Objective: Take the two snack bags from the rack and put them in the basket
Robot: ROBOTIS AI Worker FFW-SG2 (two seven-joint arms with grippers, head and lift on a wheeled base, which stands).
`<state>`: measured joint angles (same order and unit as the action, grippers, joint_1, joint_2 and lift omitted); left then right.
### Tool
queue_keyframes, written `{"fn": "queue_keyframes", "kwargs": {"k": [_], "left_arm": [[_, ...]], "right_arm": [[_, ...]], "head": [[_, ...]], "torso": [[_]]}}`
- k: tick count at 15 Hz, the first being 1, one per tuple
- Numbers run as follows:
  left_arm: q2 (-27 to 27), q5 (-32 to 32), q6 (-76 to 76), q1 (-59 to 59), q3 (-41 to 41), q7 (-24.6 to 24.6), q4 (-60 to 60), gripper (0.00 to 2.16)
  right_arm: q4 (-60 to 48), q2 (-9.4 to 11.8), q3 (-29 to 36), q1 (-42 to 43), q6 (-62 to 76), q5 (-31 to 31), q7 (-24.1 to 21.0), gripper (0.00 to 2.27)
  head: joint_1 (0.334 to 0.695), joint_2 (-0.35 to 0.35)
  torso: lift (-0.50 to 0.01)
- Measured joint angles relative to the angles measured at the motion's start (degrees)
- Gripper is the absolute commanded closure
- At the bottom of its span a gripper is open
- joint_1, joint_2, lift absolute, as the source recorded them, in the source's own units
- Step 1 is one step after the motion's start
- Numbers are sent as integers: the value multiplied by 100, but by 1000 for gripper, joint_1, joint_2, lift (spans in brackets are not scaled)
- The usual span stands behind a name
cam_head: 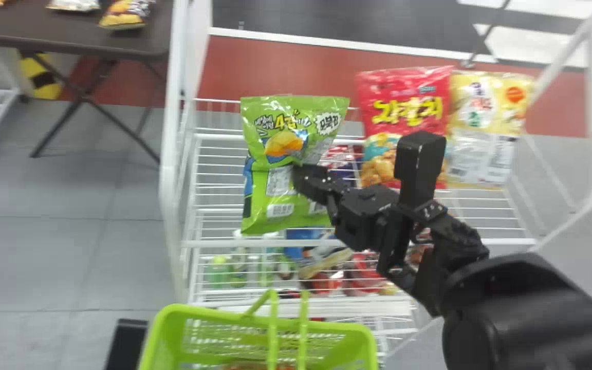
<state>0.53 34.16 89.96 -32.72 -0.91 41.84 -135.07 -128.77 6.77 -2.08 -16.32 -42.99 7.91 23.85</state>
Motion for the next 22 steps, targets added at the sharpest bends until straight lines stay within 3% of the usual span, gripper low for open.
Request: {"fn": "queue_keyframes", "kwargs": {"k": [1, 2, 4, 7, 10, 18, 22], "left_arm": [[1, -4, 0, -4, -19, 7, 2, 1497], [0, -4, 0, -12, -33, 10, 1, 1497], [-20, -18, 0, -17, -61, 9, -6, 1497], [-50, -112, 0, -65, -84, 11, 14, 1497], [-53, -188, 0, -81, -138, -1, 4, 1497], [-53, -196, 0, -92, -168, -18, -114, 1497], [-53, -192, 0, -91, -212, -66, -125, 1497]], "right_arm": [[-287, 63, 229, -233, -171, 186, 13, 2240], [-624, 134, 486, -511, -415, 407, 66, 2240], [-1283, 252, 998, -1141, -762, 786, 237, 2243], [-2071, 575, 1344, -1657, -1665, 865, 305, 2243], [-2666, 668, 1777, -1899, -3101, 908, 646, 2243], [-2854, 993, 2266, -2219, -4195, 685, 766, 2243], [-2836, 1080, 2385, -2234, -4671, 1049, 930, 2243]], "head": [[695, -289], [695, -349], [695, -350], [695, -350], [695, -350], [695, -350], [695, -350]], "torso": [[-8], [-8], [-8], [-8], [-8], [-8], [-8]]}}
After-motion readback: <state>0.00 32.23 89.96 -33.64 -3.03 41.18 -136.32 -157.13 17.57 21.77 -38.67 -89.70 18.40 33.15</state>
